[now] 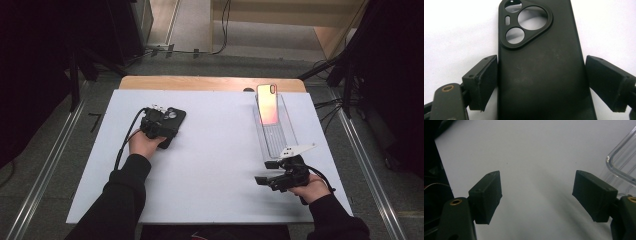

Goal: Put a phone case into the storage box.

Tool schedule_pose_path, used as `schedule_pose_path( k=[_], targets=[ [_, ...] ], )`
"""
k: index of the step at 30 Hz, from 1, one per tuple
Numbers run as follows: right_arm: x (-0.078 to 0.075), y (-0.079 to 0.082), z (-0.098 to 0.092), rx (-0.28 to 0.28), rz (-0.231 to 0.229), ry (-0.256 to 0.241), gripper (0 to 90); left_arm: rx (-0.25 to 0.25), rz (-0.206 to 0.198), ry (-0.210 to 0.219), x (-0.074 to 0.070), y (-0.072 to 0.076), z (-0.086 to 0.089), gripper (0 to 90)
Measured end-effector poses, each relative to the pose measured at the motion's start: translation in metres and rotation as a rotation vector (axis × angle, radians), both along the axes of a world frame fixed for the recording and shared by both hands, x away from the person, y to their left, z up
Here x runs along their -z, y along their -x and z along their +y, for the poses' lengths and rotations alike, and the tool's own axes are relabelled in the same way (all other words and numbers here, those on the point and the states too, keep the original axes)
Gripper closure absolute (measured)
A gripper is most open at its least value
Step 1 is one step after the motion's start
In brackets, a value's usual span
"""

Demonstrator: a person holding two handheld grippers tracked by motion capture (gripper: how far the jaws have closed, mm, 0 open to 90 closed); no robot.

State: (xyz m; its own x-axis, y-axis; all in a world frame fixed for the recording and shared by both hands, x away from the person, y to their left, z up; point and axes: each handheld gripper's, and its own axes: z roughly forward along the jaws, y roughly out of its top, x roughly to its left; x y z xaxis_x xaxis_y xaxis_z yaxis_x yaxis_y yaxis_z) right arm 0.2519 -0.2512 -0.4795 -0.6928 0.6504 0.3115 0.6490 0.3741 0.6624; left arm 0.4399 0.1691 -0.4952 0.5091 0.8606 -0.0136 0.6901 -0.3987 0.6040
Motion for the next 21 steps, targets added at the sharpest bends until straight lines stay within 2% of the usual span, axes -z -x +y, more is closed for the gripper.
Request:
schedule_pose_path(
  k=[6,13,21],
  targets=[
    [-0.001,0.000,0.000,-0.004,-0.008,-0.007,21.5,0.009,0.007,0.025,-0.005,0.000,0.004,15.0],
    [-0.001,0.000,0.000,-0.007,-0.011,-0.010,21.5,0.013,-0.026,0.090,-0.020,0.003,0.012,15.2],
    [-0.002,0.000,0.002,-0.009,-0.031,-0.009,21.5,0.031,-0.016,0.157,-0.034,0.008,0.020,15.3]
  ],
)
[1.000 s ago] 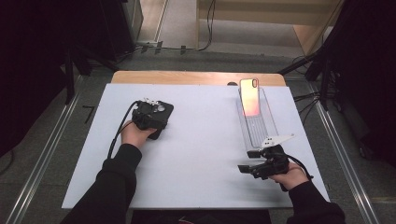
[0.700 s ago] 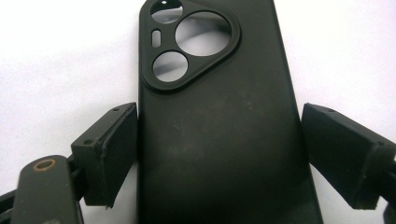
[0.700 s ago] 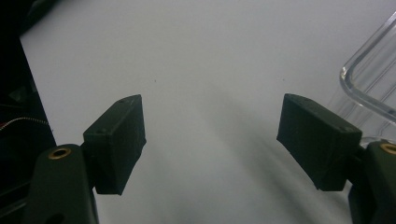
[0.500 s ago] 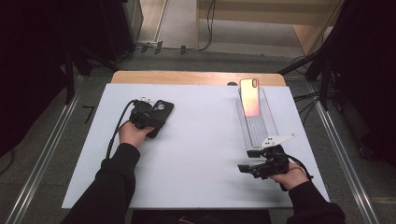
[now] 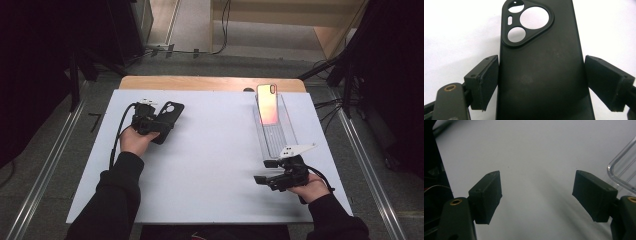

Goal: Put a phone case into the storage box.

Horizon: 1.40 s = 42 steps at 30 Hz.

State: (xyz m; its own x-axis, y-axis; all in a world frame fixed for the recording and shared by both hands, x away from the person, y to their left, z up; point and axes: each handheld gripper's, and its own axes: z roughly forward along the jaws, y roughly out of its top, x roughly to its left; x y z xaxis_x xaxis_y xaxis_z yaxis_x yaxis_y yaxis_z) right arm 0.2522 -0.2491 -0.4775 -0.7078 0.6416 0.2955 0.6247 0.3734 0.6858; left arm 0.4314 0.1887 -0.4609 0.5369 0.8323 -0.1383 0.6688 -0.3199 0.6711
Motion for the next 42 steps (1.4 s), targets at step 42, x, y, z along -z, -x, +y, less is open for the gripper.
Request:
schedule_pose_path(
  k=[42],
  targets=[
    [-0.018,0.004,0.019,0.011,-0.017,-0.002,19.9,0.273,0.044,0.148,-0.032,0.093,-0.041,15.1]
  ],
)
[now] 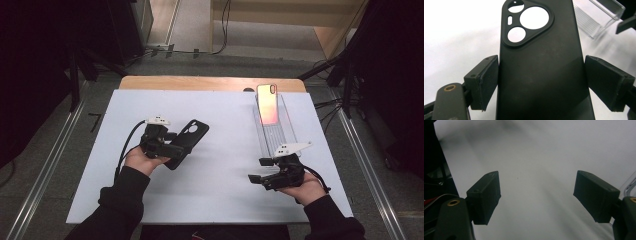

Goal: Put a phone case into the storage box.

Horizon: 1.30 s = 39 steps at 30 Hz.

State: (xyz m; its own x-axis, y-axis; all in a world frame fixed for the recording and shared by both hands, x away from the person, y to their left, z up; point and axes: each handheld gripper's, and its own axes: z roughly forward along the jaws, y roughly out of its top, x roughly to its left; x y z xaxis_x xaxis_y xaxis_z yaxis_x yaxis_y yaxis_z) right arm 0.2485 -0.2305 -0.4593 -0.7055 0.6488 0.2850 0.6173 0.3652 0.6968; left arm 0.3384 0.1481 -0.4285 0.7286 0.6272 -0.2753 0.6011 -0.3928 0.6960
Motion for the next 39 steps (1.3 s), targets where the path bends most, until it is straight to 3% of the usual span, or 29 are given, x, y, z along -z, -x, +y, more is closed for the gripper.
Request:
schedule_pose_path(
  k=[8,13,15,18,35,39],
  targets=[
    [-0.005,0.000,0.005,0.042,-0.010,0.014,19.9,0.005,0.006,0.004,0.005,0.015,-0.008,15.0],
    [-0.009,0.000,0.008,0.059,-0.027,-0.005,19.9,0.008,-0.018,0.016,0.007,0.024,-0.016,15.0],
    [-0.011,0.000,0.010,0.063,-0.017,-0.012,19.9,0.007,-0.035,0.038,0.010,0.027,-0.020,15.0],
    [-0.012,-0.002,0.012,0.064,0.007,-0.019,20.8,0.007,-0.042,0.036,0.017,0.030,-0.028,15.0],
    [-0.029,-0.007,0.024,0.127,0.001,-0.075,20.8,-0.030,-0.216,0.099,0.024,0.041,-0.045,15.0],
    [-0.033,-0.009,0.028,0.137,-0.007,-0.085,20.5,-0.058,-0.234,0.116,0.027,0.041,-0.050,15.0]
  ],
)
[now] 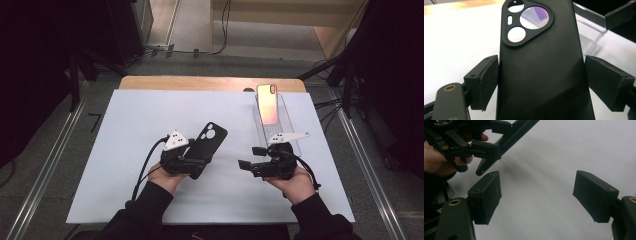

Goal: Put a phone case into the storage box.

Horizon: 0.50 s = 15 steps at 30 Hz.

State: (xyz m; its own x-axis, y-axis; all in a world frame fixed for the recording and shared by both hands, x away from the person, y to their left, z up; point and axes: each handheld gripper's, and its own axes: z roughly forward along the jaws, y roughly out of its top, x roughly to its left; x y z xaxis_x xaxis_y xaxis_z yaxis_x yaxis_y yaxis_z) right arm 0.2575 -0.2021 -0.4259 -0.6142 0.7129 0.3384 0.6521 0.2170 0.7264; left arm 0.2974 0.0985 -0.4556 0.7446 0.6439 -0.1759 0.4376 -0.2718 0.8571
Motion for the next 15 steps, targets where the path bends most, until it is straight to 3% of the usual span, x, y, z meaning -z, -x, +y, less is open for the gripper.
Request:
schedule_pose_path(
  k=[5,15],
  targets=[
    [-0.005,-0.005,0.004,0.018,0.005,-0.035,20.2,-0.023,-0.028,0.043,0.004,0.003,-0.003,14.9],
    [-0.015,-0.019,0.015,0.005,0.042,-0.099,19.8,-0.059,-0.084,0.071,0.005,0.011,-0.007,14.9]
  ],
)
